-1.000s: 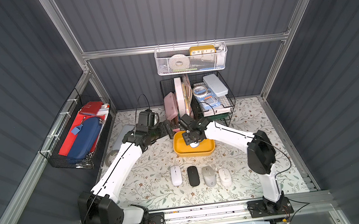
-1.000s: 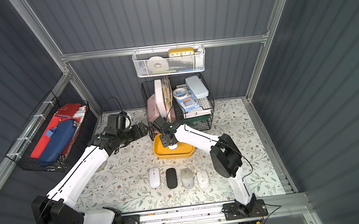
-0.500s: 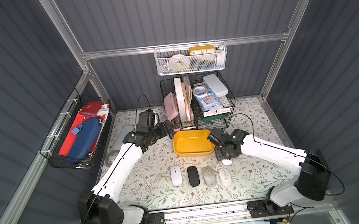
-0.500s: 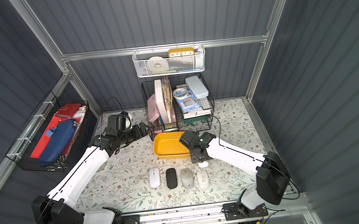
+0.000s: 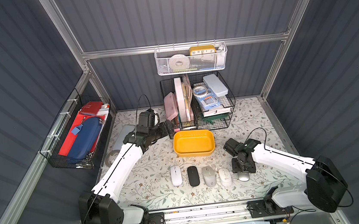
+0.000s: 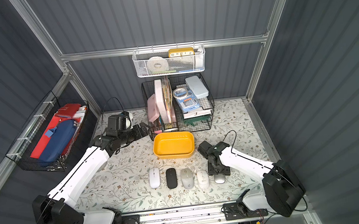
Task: Take out the mouse from the storage box
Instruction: Place the mouse at the center of the board.
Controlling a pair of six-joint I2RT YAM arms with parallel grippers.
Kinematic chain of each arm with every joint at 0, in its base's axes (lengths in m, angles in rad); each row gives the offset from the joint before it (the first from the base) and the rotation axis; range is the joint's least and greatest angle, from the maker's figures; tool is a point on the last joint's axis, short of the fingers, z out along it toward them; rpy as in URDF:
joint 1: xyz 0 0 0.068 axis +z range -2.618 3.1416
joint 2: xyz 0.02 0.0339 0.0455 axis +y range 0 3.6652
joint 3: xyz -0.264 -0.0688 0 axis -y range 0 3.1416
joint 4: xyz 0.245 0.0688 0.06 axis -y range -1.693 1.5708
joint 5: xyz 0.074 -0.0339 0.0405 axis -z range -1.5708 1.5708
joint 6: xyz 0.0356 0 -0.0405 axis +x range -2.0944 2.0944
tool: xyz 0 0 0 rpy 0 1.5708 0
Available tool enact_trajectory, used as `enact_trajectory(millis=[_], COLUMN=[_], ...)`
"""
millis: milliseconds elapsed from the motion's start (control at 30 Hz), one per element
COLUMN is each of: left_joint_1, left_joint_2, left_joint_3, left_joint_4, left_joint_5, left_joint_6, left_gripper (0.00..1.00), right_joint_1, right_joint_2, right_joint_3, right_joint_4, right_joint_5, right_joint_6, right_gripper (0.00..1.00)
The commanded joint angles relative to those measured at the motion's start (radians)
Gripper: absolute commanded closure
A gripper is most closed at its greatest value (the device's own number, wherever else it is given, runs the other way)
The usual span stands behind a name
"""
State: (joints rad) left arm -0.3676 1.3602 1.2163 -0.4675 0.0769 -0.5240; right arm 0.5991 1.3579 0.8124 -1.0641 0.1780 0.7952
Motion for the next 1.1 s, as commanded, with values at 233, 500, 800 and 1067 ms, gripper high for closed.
enact_trajectory(millis=[233, 500, 800, 1067], left_joint_1=[-0.002, -0.001, -0.002, -0.001], left_joint_2=[0.014, 0.024, 0.031, 0.025], left_joint_3=[0.003, -0.007, -0.001, 0.012], left_joint_4=[0.008, 0.017, 0.014, -0.01], left_joint_5=[0.006, 0.007, 0.012, 0.016], left_joint_6=[0.028, 0.027, 0.03, 0.043], left_gripper=[0.1, 0.1, 0.1, 0.09], right_joint_1=[-0.061, -0.075, -0.078, -0.077], right_joint_2=[0.137, 0.198, 0.275, 0.308], right_joint_3=[-0.034, -0.071, -0.018, 0.014], right_joint_4=[0.161, 0.206, 0.184, 0.135], right_joint_5=[-0.027, -0.054, -0.064, -0.126], right_joint_6=[-0.06, -0.064, -0.084, -0.112], right_gripper=[0.81, 0.68, 0.47, 0.35])
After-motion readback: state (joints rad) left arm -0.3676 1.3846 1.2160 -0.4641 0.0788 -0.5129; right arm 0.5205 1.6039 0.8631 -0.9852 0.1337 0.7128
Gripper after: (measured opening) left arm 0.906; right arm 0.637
